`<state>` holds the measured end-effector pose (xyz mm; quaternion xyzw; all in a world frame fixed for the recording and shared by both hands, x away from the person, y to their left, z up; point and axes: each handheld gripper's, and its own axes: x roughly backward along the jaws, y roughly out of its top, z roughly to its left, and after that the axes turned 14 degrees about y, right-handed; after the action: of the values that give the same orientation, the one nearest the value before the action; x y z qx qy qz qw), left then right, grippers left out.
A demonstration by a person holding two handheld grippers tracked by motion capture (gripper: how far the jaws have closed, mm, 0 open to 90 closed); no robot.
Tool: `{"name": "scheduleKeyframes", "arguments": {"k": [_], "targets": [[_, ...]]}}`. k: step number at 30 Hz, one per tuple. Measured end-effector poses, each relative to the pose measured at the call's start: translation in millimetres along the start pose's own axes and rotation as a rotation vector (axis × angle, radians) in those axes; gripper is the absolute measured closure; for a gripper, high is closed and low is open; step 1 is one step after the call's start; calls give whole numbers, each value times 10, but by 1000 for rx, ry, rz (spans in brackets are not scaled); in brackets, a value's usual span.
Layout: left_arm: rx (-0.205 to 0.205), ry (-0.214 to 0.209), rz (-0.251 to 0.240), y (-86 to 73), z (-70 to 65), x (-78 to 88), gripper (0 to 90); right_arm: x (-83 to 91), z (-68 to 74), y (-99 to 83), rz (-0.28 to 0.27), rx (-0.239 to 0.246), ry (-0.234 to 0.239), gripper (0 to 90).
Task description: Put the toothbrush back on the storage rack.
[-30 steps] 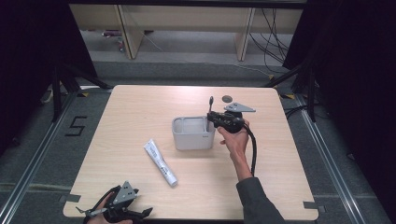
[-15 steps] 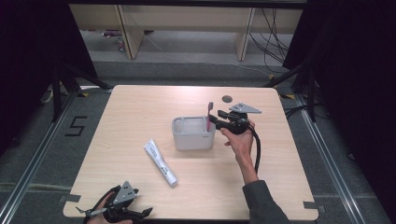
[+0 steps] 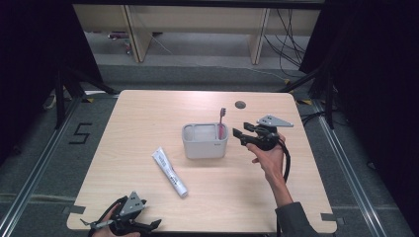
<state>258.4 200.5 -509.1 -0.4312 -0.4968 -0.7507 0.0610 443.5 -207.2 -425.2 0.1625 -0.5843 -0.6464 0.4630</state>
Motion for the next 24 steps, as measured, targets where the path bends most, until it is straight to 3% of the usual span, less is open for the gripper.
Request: {"name": "scheduleKeyframes", "arguments": {"k": [1, 9, 11, 14, 15, 20, 21, 24], "targets": [[-3, 2, 2, 1, 4, -1, 171, 23, -13, -10, 8, 22, 4, 433], [-7, 3, 7, -1, 7, -3, 171, 117, 79, -149, 22, 5, 13, 404], [3, -4, -4, 5, -6, 2, 172, 145, 94, -207, 52, 25, 15, 395], [-8, -3, 0, 6, -2, 4, 172, 159, 122, -256, 65, 5, 21, 391], [-7, -5, 0, 3, -3, 6, 171, 170, 124, -289, 75, 30, 30, 390], [-14, -2, 7, 8, 8, 12, 171, 237, 168, -336, 79, 4, 26, 389], [-16, -2, 8, 8, 9, 13, 171, 265, 165, -340, 91, 33, 11, 385], [-22, -1, 7, 8, 12, 14, 171, 307, 199, -380, 87, 10, 26, 385]]}}
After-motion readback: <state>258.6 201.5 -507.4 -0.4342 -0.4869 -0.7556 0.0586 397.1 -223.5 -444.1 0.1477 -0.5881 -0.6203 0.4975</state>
